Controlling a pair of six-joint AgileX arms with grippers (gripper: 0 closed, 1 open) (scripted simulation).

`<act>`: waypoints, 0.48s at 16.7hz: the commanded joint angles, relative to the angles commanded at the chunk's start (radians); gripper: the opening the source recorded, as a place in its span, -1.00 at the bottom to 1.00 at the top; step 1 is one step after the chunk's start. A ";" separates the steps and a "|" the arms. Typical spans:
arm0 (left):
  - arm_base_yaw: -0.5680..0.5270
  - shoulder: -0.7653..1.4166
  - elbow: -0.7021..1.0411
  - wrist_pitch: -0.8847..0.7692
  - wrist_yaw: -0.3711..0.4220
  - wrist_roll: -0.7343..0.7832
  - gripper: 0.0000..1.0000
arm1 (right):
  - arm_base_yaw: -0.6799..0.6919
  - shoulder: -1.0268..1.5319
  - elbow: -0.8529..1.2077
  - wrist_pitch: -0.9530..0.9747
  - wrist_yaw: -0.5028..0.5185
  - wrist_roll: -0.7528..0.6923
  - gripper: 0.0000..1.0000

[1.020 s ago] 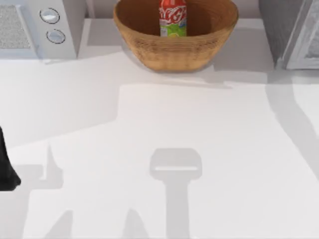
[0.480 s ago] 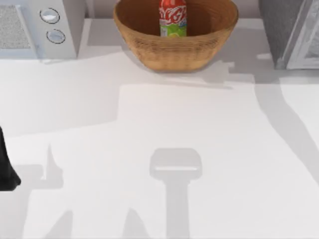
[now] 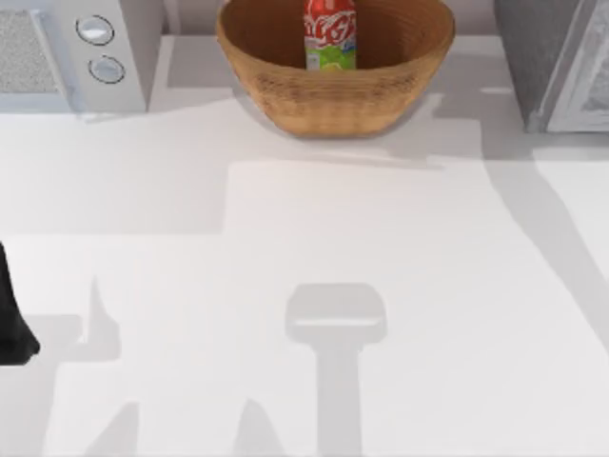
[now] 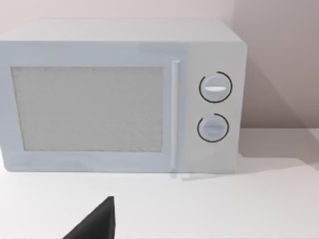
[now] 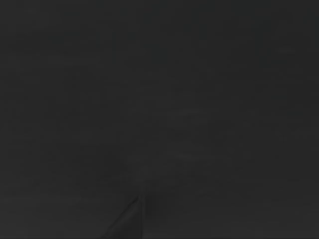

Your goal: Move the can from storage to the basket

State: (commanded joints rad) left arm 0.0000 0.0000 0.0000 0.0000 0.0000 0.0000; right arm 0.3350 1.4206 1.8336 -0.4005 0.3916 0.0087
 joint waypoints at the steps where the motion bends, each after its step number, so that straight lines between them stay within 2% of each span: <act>1: 0.000 0.000 0.000 0.000 0.000 0.000 1.00 | 0.000 0.000 0.000 0.000 0.000 0.000 1.00; 5: 0.000 0.000 0.000 0.000 0.000 0.000 1.00 | 0.006 -0.052 -0.045 0.010 0.000 -0.002 1.00; 8: 0.000 0.000 0.000 0.000 0.000 0.000 1.00 | -0.008 -0.160 -0.165 0.047 -0.018 -0.003 1.00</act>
State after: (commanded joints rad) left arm 0.0000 0.0000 0.0000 0.0000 0.0000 0.0000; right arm 0.3267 1.2607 1.6682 -0.3531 0.3736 0.0054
